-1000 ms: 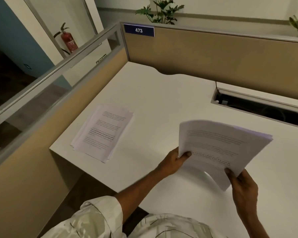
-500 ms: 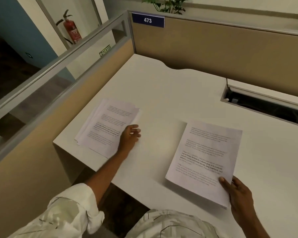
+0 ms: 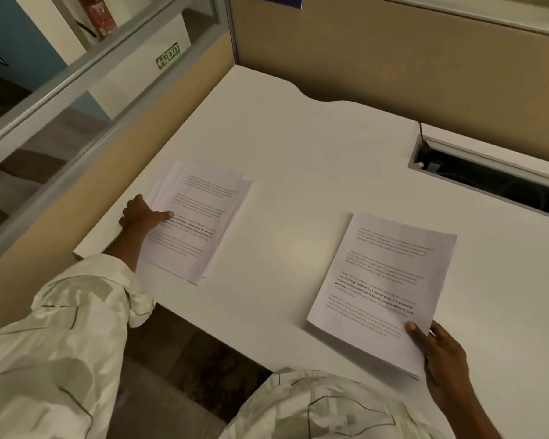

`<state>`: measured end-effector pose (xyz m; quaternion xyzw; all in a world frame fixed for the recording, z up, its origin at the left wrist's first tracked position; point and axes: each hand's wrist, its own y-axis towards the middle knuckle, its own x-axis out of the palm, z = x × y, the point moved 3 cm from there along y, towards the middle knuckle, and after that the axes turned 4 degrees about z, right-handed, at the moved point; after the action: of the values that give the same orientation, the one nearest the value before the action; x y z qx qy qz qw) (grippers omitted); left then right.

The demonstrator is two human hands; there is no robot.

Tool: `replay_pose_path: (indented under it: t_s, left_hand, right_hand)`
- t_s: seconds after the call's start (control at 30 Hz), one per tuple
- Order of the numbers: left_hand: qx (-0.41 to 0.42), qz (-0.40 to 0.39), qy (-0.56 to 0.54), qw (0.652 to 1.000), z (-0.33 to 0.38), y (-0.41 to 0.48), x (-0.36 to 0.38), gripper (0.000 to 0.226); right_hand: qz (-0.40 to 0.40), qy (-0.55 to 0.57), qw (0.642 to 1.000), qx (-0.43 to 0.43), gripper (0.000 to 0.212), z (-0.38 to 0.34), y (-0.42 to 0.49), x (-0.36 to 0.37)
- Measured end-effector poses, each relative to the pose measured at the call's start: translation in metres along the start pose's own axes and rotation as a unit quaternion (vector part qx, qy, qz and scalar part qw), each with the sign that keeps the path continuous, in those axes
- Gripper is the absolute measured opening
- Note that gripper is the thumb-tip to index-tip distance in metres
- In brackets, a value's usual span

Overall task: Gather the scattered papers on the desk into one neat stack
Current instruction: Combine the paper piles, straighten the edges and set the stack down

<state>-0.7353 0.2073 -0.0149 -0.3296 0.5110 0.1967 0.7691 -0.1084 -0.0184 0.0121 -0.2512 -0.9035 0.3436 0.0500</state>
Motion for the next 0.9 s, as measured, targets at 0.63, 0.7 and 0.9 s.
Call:
replay_pose_path:
  t_s: [0.63,0.7,0.9]
  left_hand:
    - [0.083,-0.24,-0.362,0.897,0.065,-0.11,0.04,0.052]
    - [0.099,-0.267,-0.375,0.882,0.078,-0.14,0.061,0.051]
    - [0.15,-0.317,-0.32,0.88,0.112,-0.216,0.117,0.054]
  right_hand:
    - [-0.06,0.032,0.998,-0.007,0.028,0.0,-0.005,0.042]
    - [-0.084,0.033,0.996,-0.014,0.032,-0.003,-0.006,0.047]
    - [-0.11,-0.061,0.991,-0.046,0.039,0.013,0.015,0.06]
